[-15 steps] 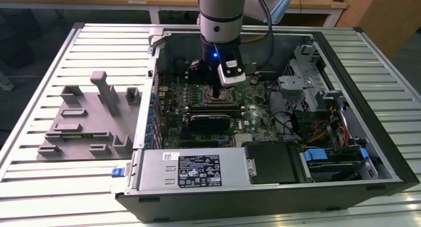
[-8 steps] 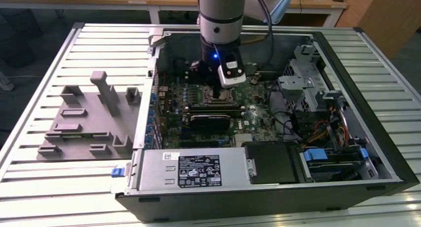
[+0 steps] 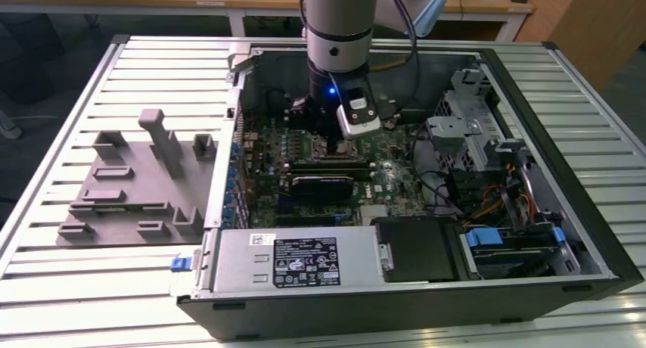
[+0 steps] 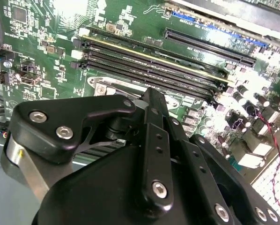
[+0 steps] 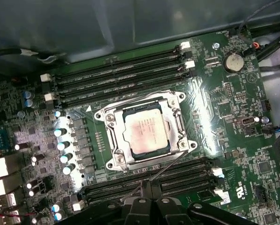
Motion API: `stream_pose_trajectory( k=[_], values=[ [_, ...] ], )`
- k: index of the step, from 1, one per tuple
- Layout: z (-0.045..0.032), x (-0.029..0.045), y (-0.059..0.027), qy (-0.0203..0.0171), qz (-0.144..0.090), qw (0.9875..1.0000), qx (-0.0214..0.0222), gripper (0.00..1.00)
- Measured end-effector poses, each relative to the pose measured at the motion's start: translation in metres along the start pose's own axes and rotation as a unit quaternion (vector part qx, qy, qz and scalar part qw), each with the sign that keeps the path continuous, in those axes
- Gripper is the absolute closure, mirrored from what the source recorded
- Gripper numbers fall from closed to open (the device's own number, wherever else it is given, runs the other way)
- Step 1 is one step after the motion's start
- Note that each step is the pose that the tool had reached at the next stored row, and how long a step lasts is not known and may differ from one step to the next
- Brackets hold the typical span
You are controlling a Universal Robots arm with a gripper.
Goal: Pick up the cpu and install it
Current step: 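Install the second cpu locking lever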
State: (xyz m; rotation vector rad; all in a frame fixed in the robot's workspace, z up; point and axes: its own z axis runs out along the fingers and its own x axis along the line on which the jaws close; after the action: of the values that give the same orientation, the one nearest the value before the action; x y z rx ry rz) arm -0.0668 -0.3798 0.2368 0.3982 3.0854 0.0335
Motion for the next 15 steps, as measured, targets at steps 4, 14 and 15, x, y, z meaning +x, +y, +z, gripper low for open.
stream_pose_trajectory(
  k=[4, 14, 15],
  values=[
    [0.0025, 0.0001, -0.0006, 0.0006, -0.015, 0.9999, -0.0004, 0.89],
    [0.0082, 0.0014, -0.0011, 0.0027, -0.088, 0.9961, -0.0023, 0.89],
    [0.0086, 0.0017, -0.0012, 0.0028, -0.094, 0.9955, -0.0025, 0.89]
  ],
)
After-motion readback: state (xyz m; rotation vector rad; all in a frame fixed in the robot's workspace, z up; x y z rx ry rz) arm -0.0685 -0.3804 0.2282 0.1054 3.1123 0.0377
